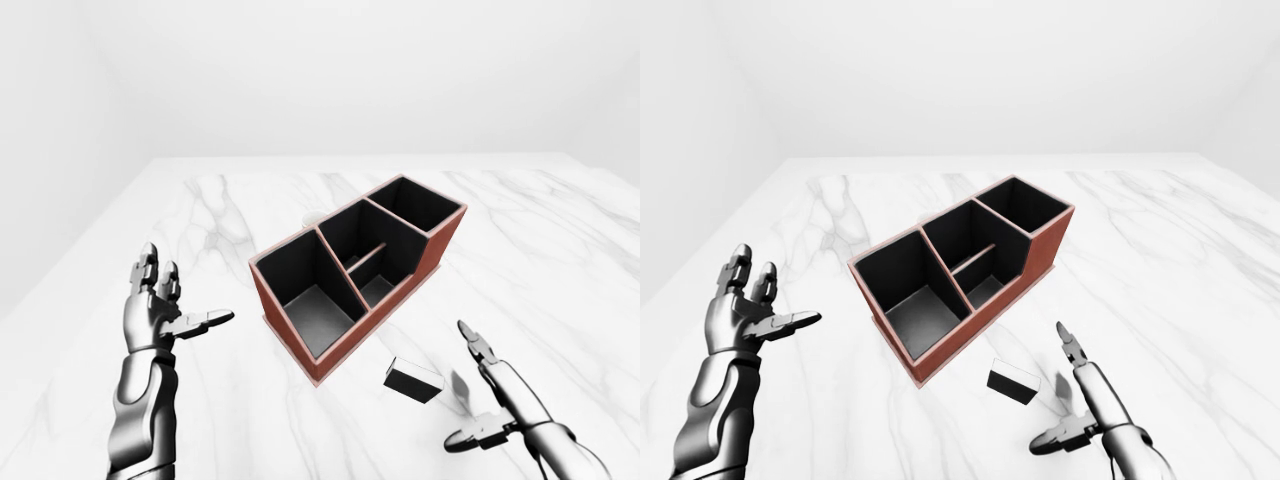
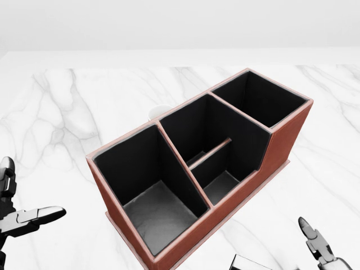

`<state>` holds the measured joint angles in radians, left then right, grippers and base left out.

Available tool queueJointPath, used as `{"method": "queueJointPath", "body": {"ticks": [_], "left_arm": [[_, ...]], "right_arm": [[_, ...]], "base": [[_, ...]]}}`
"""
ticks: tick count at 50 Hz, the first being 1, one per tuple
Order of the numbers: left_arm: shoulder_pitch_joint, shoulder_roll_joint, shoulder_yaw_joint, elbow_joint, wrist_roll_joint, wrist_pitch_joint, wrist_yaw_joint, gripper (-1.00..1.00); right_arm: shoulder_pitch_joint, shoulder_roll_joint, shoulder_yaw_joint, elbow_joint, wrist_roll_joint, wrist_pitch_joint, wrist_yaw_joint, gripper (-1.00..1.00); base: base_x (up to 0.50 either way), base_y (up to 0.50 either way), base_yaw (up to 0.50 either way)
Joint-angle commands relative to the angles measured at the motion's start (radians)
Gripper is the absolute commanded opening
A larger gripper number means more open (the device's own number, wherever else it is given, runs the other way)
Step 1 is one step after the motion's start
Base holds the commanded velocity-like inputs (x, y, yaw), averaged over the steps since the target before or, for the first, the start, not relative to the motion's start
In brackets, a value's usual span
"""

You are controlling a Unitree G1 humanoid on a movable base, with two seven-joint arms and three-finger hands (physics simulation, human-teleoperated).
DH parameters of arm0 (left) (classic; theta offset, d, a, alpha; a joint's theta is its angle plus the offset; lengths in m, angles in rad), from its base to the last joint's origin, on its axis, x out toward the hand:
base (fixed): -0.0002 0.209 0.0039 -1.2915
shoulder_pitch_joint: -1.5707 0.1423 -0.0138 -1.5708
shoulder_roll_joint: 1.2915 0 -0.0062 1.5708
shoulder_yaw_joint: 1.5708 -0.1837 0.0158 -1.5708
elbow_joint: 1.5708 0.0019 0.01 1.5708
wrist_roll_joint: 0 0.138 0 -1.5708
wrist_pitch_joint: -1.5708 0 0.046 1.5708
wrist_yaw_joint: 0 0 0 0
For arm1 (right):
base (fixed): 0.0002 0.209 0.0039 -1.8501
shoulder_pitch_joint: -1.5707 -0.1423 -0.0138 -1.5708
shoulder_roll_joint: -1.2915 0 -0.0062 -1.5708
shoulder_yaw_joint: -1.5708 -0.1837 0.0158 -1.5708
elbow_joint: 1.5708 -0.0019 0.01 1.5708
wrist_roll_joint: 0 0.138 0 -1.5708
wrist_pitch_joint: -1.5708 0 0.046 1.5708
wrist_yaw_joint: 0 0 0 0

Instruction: Pick up the book and place it in the left compartment of the caddy.

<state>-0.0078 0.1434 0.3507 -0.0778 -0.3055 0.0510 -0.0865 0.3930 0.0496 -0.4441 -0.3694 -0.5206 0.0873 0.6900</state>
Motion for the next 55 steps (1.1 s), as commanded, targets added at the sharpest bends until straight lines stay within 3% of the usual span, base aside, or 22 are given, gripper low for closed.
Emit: {"method": "queueJointPath", "body": {"ticks": [1,9,31,37,45,55], "left_arm": [[0.002,0.0,-0.004,0.006,0.0,-0.005,0.0,1.0],[-0.002,-0.002,-0.007,0.025,0.004,-0.019,-0.001,1.0],[0.001,-0.002,-0.01,0.032,0.001,-0.024,-0.003,1.0],[-0.003,0.002,-0.006,0.025,-0.003,-0.015,-0.001,1.0],[-0.012,0.004,-0.01,0.053,0.0,-0.032,-0.003,1.0],[-0.012,0.006,-0.012,0.05,-0.002,-0.032,-0.002,1.0]], "right_arm": [[-0.022,-0.029,0.006,0.054,0.009,0.0,-0.013,1.0],[-0.031,-0.047,0.016,0.071,0.0,0.0,-0.021,1.0],[-0.08,-0.088,0.068,0.015,-0.083,0.0,0.008,1.0],[-0.093,-0.097,0.077,0.044,-0.083,0.0,0.008,1.0],[-0.104,-0.115,0.084,0.068,-0.084,0.0,0.008,1.0],[-0.104,-0.124,0.091,0.083,-0.091,0.0,0.008,1.0]], "base": [[0.0,0.0,0.0],[0.0,0.0,0.0],[0.0,0.0,0.0],[0.0,0.0,0.0],[0.0,0.0,0.0],[0.0,0.0,0.0]]}}
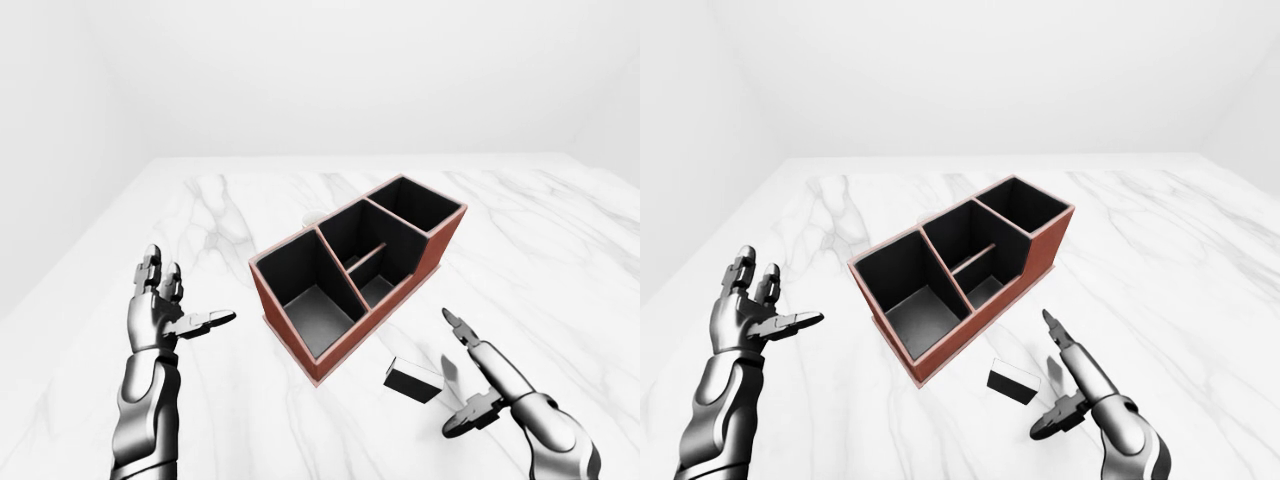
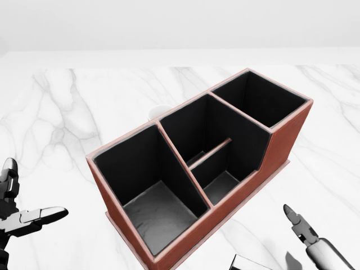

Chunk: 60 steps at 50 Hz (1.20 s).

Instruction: Pick up the book and place it in the left compartment of the caddy.

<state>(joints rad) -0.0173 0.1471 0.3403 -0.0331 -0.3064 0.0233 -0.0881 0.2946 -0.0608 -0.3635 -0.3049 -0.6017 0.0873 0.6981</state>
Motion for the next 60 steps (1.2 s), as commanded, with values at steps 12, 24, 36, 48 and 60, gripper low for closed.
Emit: {"method": "queueJointPath", "body": {"ticks": [12,24,36,48,60], "left_arm": [[0.002,0.0,-0.002,0.019,-0.003,-0.016,-0.005,1.0],[0.0,0.0,-0.005,0.029,-0.013,-0.014,-0.011,1.0],[0.001,-0.002,-0.007,0.028,-0.008,-0.016,-0.009,1.0],[-0.008,0.0,-0.013,0.057,-0.005,-0.034,-0.009,1.0],[-0.01,0.004,-0.013,0.055,-0.007,-0.031,-0.006,1.0]], "right_arm": [[-0.011,-0.022,0.023,0.036,-0.037,0.0,0.0,1.0],[-0.013,-0.037,0.031,0.042,-0.062,0.0,0.0,1.0],[-0.055,-0.058,0.033,0.095,-0.065,0.0,0.0,1.0],[-0.094,-0.081,0.054,0.155,-0.054,0.0,0.0,1.0],[-0.119,-0.1,0.074,0.202,-0.037,0.0,0.0,1.0]], "base": [[0.0,0.0,0.0],[0.0,0.0,0.0],[0.0,0.0,0.0],[0.0,0.0,0.0],[0.0,0.0,0.0]]}}
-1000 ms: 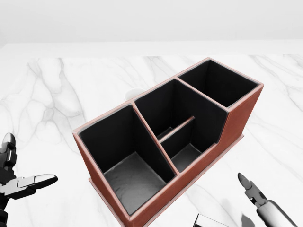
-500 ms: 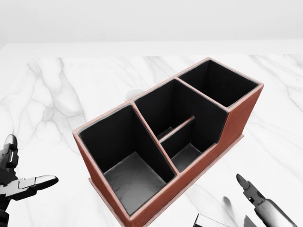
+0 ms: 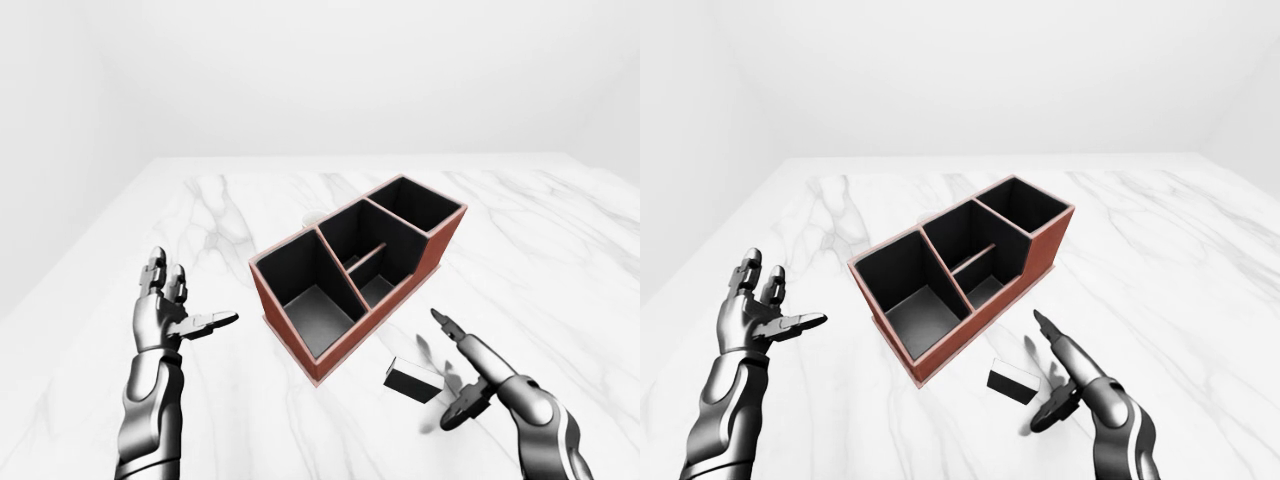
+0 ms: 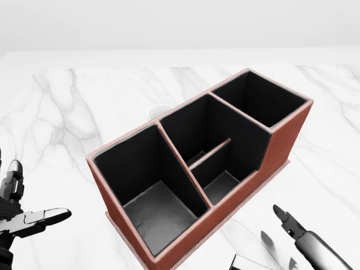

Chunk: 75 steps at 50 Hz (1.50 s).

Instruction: Pick up the book and place it in the left compartment of the caddy.

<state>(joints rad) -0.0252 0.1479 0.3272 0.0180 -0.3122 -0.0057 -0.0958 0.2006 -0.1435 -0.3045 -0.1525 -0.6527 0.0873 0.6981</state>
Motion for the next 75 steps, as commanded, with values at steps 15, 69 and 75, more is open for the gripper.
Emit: {"method": "queueJointPath", "body": {"ticks": [15,69,75], "left_arm": [[-0.002,0.002,-0.002,-0.003,-0.003,0.005,0.002,1.0],[-0.003,0.0,-0.007,0.025,-0.01,-0.017,-0.001,1.0],[0.0,-0.001,-0.007,0.008,-0.01,-0.007,0.001,1.0]], "right_arm": [[-0.034,-0.019,0.056,0.105,0.044,0.0,-0.008,1.0],[-0.052,-0.029,0.1,0.116,0.074,0.0,-0.038,-1.0],[-0.033,-0.03,0.095,-0.029,0.025,0.0,0.0,-1.0]], "base": [[0.0,0.0,0.0],[0.0,0.0,0.0],[0.0,0.0,0.0]]}}
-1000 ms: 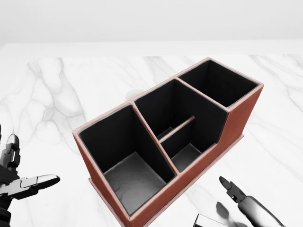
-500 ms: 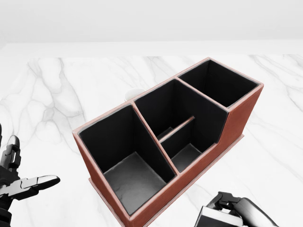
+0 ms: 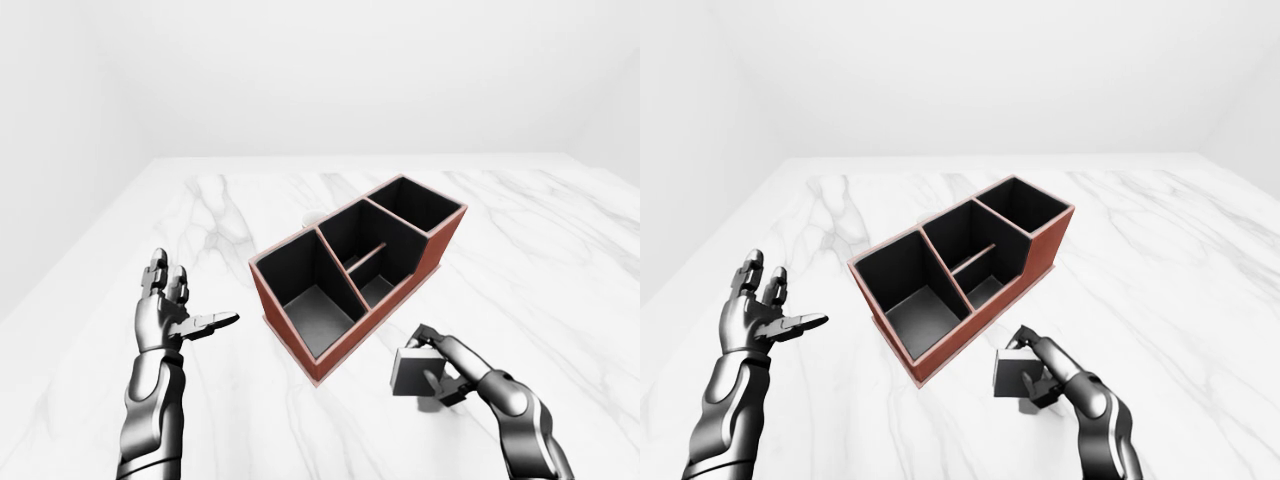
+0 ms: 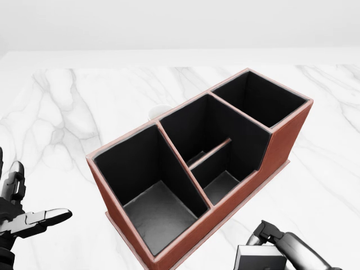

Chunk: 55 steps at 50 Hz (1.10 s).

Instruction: Pick up the book and place it in the left compartment of the caddy.

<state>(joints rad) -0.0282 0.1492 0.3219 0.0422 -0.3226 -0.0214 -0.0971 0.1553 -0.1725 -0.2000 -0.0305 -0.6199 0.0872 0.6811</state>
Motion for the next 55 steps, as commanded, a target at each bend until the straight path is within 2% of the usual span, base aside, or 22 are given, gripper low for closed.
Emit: {"method": "queueJointPath", "body": {"ticks": [1,9,17,21,30,35,49,52,55], "left_arm": [[0.003,-0.004,-0.003,-0.015,0.002,0.006,0.002,1.0],[0.004,-0.003,0.0,-0.02,0.0,0.011,0.001,1.0],[0.002,-0.004,-0.001,-0.024,0.0,0.012,-0.001,1.0],[0.003,-0.003,0.0,-0.033,-0.002,0.02,0.0,1.0],[0.014,-0.008,0.002,-0.061,-0.002,0.035,0.0,1.0],[0.018,-0.012,0.002,-0.055,0.0,0.027,-0.006,1.0],[0.021,-0.014,0.003,-0.062,-0.002,0.032,-0.006,1.0],[0.02,-0.016,0.001,-0.05,0.0,0.023,-0.008,1.0],[0.022,-0.015,0.0,-0.054,-0.001,0.026,-0.006,1.0]], "right_arm": [[0.018,-0.001,-0.01,-0.216,-0.028,0.0,0.017,-1.0],[0.033,0.014,-0.011,-0.438,-0.181,0.0,0.017,-1.0],[0.012,0.031,0.002,-0.58,-0.325,0.0,0.017,-1.0],[-0.006,0.038,-0.002,-0.623,-0.376,0.0,0.017,-1.0],[-0.07,0.042,0.01,-0.689,-0.488,0.0,0.017,-1.0],[-0.119,0.043,0.025,-0.726,-0.584,0.0,0.017,-1.0],[-0.227,0.072,0.027,-0.757,-0.741,0.0,0.017,-1.0],[-0.266,0.085,0.047,-0.783,-0.806,0.0,0.017,-1.0],[-0.294,0.098,0.051,-0.794,-0.85,0.0,0.017,-1.0]], "base": [[0.0,0.0,0.0],[0.0,0.0,0.0],[0.0,0.0,0.0],[0.0,0.0,0.0],[0.0,0.0,0.0],[0.0,0.0,0.0],[0.0,0.0,0.0],[0.0,0.0,0.0],[0.0,0.0,0.0]]}}
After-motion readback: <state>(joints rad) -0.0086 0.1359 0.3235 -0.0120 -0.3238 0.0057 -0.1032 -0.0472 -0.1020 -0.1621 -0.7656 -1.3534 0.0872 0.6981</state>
